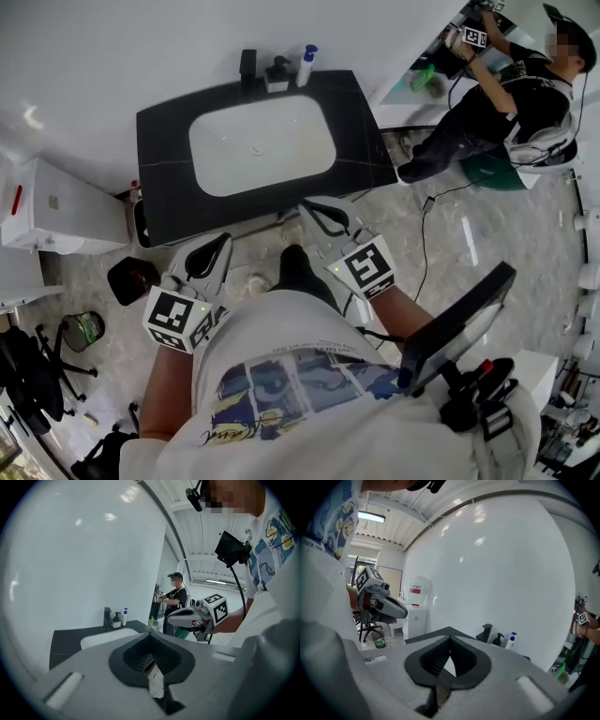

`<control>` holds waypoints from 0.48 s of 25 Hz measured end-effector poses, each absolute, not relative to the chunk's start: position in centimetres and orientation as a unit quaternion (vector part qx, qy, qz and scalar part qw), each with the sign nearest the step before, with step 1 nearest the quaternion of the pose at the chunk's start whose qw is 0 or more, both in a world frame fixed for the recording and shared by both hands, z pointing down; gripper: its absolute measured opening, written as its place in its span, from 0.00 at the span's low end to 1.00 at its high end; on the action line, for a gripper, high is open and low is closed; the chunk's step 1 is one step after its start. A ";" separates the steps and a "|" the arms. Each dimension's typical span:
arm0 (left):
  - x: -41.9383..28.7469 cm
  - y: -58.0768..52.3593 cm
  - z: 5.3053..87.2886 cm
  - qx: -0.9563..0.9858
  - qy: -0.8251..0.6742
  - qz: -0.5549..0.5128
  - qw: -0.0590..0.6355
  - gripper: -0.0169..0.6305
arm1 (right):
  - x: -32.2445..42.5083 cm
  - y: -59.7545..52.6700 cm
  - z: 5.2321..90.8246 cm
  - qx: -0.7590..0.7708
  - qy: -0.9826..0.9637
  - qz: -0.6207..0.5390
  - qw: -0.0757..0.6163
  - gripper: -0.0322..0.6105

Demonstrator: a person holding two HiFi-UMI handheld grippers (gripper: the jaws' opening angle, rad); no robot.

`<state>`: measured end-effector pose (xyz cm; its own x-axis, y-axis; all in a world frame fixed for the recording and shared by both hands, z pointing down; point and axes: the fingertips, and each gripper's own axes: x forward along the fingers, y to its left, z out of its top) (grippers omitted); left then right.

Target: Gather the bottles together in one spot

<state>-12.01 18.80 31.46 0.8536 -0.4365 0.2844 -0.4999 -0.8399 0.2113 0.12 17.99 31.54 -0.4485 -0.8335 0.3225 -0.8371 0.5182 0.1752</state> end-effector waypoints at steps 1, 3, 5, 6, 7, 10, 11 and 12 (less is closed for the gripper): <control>-12.0 18.8 31.5 0.952 -0.246 0.114 0.139 0.03 | 0.0 17.9 31.5 0.489 -0.852 0.003 0.186 0.05; -12.0 18.9 31.5 0.952 -0.247 0.114 0.140 0.03 | -0.3 17.9 31.5 0.486 -0.854 -0.001 0.186 0.05; -12.1 19.0 31.7 0.952 -0.247 0.114 0.143 0.03 | -0.5 18.0 31.6 0.482 -0.855 -0.001 0.189 0.05; -12.1 19.1 31.8 0.951 -0.247 0.114 0.144 0.03 | -0.5 18.1 31.6 0.481 -0.856 0.000 0.190 0.05; -12.0 19.1 31.8 0.952 -0.246 0.115 0.144 0.03 | -0.6 18.1 31.7 0.480 -0.856 0.000 0.192 0.05; -11.6 18.9 31.9 0.952 -0.243 0.116 0.142 0.03 | -0.4 17.9 31.7 0.479 -0.856 -0.001 0.193 0.05; -11.4 18.8 31.9 0.953 -0.241 0.117 0.142 0.03 | -0.2 17.8 31.7 0.480 -0.856 0.000 0.193 0.05; -11.0 18.7 31.9 0.953 -0.239 0.119 0.142 0.03 | 0.0 17.7 31.8 0.480 -0.856 0.002 0.193 0.05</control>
<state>-11.05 18.67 31.93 0.8572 -0.4226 0.2943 -0.4901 -0.8448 0.2145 0.04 17.66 31.75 -0.4640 -0.8215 0.3313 -0.8228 0.5383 0.1825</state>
